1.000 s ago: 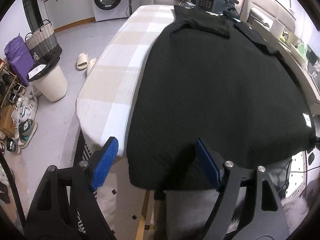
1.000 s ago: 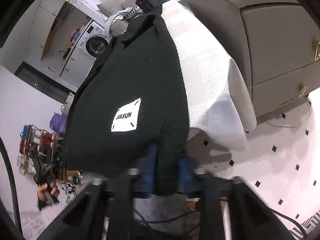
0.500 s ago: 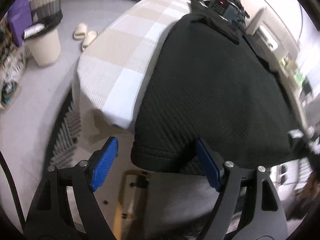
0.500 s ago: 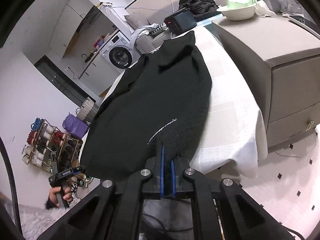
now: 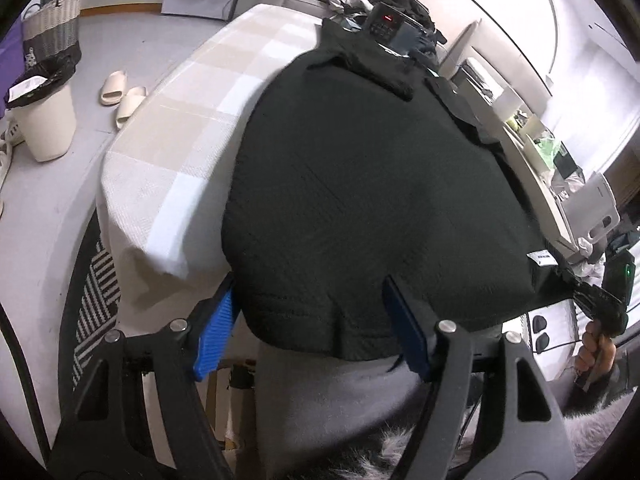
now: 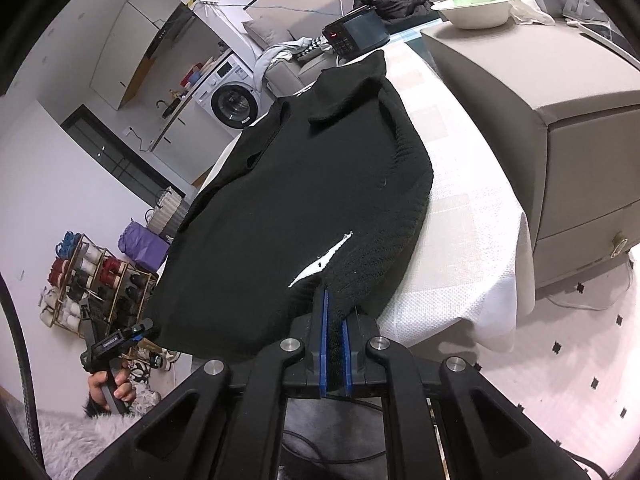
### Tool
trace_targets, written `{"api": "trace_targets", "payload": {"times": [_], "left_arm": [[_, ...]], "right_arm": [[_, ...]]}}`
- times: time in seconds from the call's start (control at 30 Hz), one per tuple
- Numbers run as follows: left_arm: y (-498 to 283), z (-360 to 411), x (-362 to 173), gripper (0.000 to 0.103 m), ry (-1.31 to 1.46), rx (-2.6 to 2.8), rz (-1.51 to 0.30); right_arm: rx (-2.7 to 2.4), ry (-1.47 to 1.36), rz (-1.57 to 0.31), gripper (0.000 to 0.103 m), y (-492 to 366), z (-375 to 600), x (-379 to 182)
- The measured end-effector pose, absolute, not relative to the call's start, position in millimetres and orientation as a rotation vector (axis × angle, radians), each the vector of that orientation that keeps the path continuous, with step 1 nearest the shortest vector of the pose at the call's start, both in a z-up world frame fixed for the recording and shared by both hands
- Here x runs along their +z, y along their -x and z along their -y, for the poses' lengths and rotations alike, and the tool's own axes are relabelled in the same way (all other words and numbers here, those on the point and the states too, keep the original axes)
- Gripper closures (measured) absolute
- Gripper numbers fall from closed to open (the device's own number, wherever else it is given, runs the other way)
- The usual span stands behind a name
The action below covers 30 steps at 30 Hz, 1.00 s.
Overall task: Fold small clothes
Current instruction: 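Grasp the hem edge with the right tool while the left tool grasps beside it, then lift the hem with both tools and fold it toward the collar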
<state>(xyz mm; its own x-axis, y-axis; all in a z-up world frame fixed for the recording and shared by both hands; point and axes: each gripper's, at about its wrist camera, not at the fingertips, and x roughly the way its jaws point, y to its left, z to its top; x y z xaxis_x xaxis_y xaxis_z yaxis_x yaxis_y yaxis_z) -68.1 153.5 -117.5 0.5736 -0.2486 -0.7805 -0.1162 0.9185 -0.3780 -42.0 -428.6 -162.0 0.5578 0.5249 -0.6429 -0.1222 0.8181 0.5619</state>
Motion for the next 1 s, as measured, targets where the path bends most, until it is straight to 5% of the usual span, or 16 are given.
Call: {"api": "trace_targets", "payload": {"times": [0.13, 0.3, 0.4, 0.47, 0.57, 1.0], "left_arm": [[63, -163, -115, 0.034, 0.469, -0.069, -0.945], [62, -164, -107, 0.050, 0.448, -0.082, -0.930], [51, -157, -112, 0.086, 0.447, -0.110, -0.954], [51, -152, -114, 0.095, 0.437, -0.117, -0.944], [58, -145, -105, 0.096, 0.417, -0.134, -0.885], [82, -169, -66, 0.097, 0.490, -0.184, -0.706]], "right_arm": [[0.381, -0.491, -0.940, 0.090, 38, 430, -169], [0.360, -0.524, -0.968, 0.069, 35, 434, -181], [0.359, -0.523, -0.978, 0.070, 32, 433, -187], [0.346, -0.493, -0.980, 0.088, 31, 429, -190], [0.338, -0.501, -0.990, 0.097, 31, 429, -192], [0.424, -0.594, -0.850, 0.098, 57, 451, -160]]}}
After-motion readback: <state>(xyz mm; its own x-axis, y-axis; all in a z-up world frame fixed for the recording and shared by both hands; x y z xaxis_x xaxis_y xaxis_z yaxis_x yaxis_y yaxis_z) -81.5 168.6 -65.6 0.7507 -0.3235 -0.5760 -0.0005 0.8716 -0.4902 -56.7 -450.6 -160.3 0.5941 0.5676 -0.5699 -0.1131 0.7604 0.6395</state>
